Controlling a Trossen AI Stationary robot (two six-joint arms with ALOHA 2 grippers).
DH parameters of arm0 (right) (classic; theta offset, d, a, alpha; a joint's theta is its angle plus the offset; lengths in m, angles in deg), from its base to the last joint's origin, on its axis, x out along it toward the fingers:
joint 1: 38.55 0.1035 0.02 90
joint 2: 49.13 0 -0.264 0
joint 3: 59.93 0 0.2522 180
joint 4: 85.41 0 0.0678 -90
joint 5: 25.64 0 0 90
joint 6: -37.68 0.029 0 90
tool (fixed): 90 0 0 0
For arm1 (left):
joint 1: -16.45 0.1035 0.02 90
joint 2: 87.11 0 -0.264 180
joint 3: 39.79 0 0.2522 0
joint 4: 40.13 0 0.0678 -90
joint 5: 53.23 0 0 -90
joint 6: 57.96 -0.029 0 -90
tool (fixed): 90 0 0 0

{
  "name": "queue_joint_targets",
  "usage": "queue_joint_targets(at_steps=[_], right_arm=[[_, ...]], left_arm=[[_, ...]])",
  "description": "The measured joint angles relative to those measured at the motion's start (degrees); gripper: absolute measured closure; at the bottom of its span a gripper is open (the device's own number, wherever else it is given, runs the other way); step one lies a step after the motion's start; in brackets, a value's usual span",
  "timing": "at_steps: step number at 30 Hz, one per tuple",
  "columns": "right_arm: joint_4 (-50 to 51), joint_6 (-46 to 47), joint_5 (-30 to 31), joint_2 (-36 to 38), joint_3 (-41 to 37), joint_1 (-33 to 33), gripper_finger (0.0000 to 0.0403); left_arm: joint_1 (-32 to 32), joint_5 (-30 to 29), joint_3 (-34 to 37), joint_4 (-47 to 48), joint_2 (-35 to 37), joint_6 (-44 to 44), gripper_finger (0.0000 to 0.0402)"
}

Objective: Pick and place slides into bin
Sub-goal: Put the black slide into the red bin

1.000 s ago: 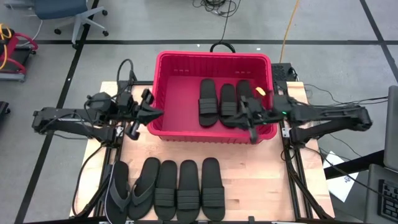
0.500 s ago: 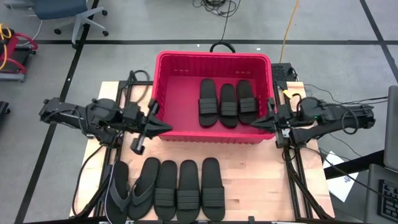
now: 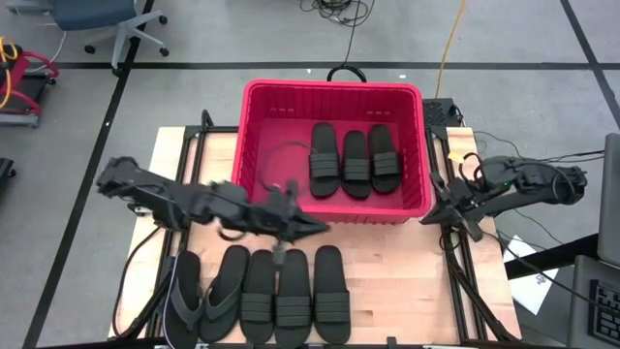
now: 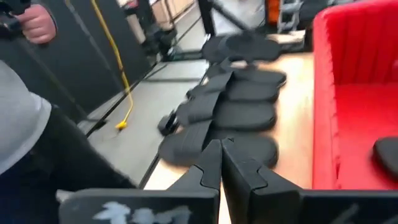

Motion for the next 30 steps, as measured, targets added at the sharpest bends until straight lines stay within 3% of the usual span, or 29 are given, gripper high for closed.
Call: queue_joint_targets(at_steps=[10, 17, 23, 30], right_arm=[[2.4, -0.7, -0.9, 3.0, 0.0, 0.0, 0.0403], [4.0, 0.5, -0.7, 3.5, 0.1, 0.0, 0.0403], [4.5, 2.9, 2.4, 3.5, 0.1, 0.0, 0.0403], [4.5, 2.2, 2.4, 3.5, 0.1, 0.0, 0.0403]], left_arm=[[-3.1, -1.0, -9.6, 19.8, -11.7, 24.6, 0.04], [-4.9, 6.7, -10.1, 32.2, -15.1, 28.0, 0.0376], [-4.5, 7.9, -10.2, 36.9, -17.8, 28.5, 0.0324], [-2.8, 18.2, -10.1, 33.6, -24.3, 29.0, 0.0219]])
